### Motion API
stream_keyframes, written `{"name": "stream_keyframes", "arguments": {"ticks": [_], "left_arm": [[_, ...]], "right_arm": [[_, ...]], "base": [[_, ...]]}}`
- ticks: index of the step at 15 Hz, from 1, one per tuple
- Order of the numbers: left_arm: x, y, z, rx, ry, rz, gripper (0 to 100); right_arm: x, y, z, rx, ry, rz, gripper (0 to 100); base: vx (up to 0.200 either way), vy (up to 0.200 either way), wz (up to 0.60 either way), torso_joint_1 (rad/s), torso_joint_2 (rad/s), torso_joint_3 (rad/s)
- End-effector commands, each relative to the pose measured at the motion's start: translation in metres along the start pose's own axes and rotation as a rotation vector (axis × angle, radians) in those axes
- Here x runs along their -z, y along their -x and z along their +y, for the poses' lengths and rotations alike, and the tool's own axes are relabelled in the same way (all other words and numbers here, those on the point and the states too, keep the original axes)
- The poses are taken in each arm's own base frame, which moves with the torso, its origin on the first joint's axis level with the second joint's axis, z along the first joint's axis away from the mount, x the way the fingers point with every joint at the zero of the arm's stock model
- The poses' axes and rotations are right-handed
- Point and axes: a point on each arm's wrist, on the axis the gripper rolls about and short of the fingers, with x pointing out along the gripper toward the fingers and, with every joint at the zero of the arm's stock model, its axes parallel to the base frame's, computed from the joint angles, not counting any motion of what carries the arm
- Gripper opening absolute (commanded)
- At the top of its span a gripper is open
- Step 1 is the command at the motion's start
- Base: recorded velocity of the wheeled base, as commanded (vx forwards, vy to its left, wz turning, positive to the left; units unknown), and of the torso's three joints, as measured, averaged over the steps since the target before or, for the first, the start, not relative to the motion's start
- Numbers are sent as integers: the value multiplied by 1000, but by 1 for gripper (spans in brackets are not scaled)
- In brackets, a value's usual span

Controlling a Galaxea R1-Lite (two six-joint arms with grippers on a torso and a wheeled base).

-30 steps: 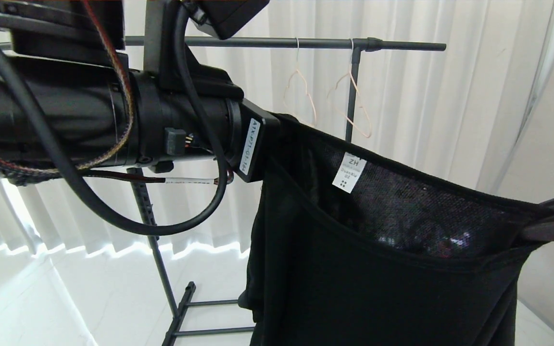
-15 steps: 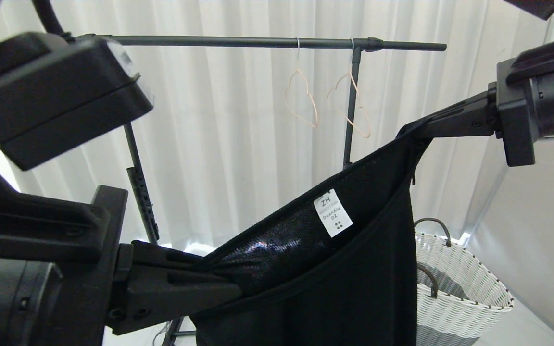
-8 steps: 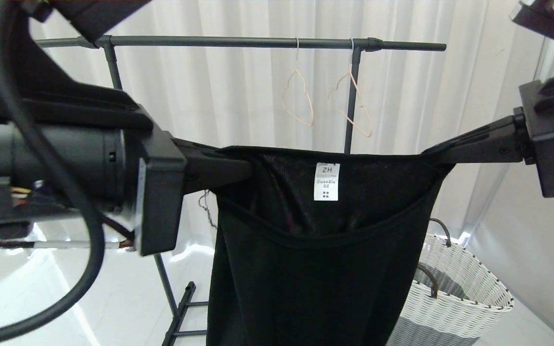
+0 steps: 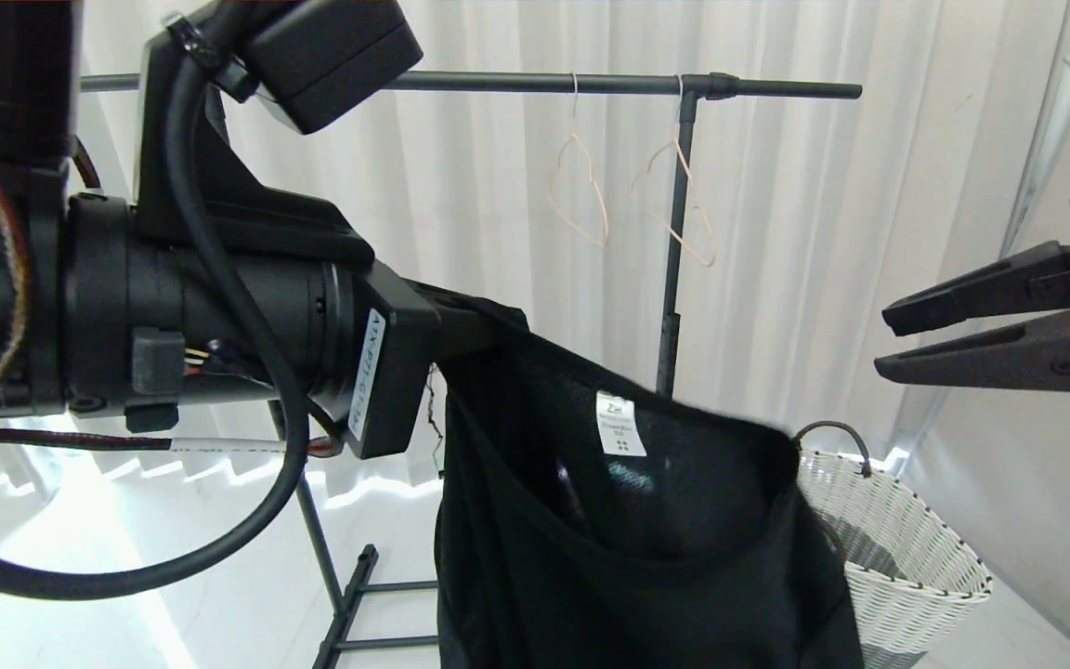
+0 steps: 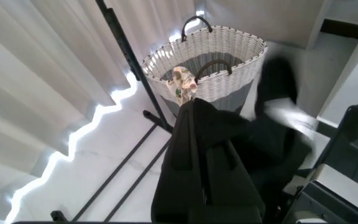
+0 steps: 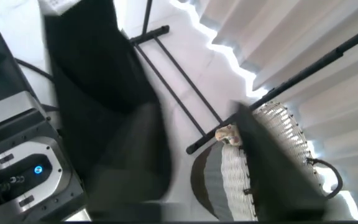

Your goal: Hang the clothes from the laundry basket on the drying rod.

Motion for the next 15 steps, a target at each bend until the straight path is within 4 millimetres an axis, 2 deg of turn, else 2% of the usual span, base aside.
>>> {"name": "stream_keyframes", "arguments": {"ticks": [1,3,5,7,8,9,10,12,15], "left_arm": [[2,-4,2,-5,3,15,0],[4,-9,5,-18,10,30,0],[17,-9,16,-110,6,85,0],[57,5,42,-292,0,218,0],[69,12,49,-331,17,252,0],[98,27,62,-421,86,325,0],[117,35,67,-468,133,372,0],[139,52,63,-536,178,379,0],[152,64,58,-572,215,383,0]], "right_arm": [[1,4,1,-1,2,-4,100],[5,7,2,6,-3,-3,100],[17,12,-6,125,-42,63,100],[43,25,-19,382,-128,257,100],[52,30,-23,431,-166,306,100],[73,38,-29,514,-263,367,100],[89,42,-31,568,-319,413,100],[113,53,-30,700,-406,477,100],[135,53,-27,770,-443,469,100]], "base": [[0,0,0,0,0,0],[0,0,0,0,0,0],[0,0,0,0,0,0],[0,0,0,0,0,0],[0,0,0,0,0,0],[0,0,0,0,0,0],[0,0,0,0,0,0],[0,0,0,0,0,0],[0,0,0,0,0,0]]}}
